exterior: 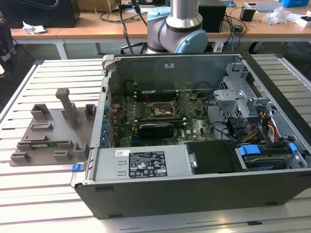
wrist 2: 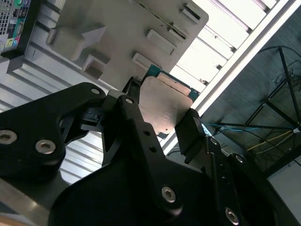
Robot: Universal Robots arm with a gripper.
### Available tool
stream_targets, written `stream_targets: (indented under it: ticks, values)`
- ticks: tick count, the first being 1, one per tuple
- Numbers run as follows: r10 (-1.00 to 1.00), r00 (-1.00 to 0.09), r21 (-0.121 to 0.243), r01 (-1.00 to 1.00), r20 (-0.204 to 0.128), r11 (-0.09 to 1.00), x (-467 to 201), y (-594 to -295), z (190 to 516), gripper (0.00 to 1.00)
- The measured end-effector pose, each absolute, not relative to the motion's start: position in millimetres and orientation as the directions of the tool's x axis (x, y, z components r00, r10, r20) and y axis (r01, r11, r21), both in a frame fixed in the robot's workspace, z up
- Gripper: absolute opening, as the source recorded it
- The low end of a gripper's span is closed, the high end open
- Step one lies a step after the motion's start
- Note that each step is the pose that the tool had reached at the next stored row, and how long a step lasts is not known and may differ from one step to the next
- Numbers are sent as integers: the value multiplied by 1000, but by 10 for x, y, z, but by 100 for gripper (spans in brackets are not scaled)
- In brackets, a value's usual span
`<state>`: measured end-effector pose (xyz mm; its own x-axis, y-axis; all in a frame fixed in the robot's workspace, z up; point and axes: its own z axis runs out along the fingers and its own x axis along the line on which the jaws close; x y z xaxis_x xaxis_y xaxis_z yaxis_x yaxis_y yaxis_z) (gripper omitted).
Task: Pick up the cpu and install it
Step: 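Pick up the cpu and move it towards the insertion slot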
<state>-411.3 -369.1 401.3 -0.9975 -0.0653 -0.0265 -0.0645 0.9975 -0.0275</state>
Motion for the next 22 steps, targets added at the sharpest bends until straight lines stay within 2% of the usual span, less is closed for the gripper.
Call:
stream_targets:
  ticks: [22]
  values:
    - [-65, -998, -28, -65, -26, 998, -3500, -3691, 4013, 55]
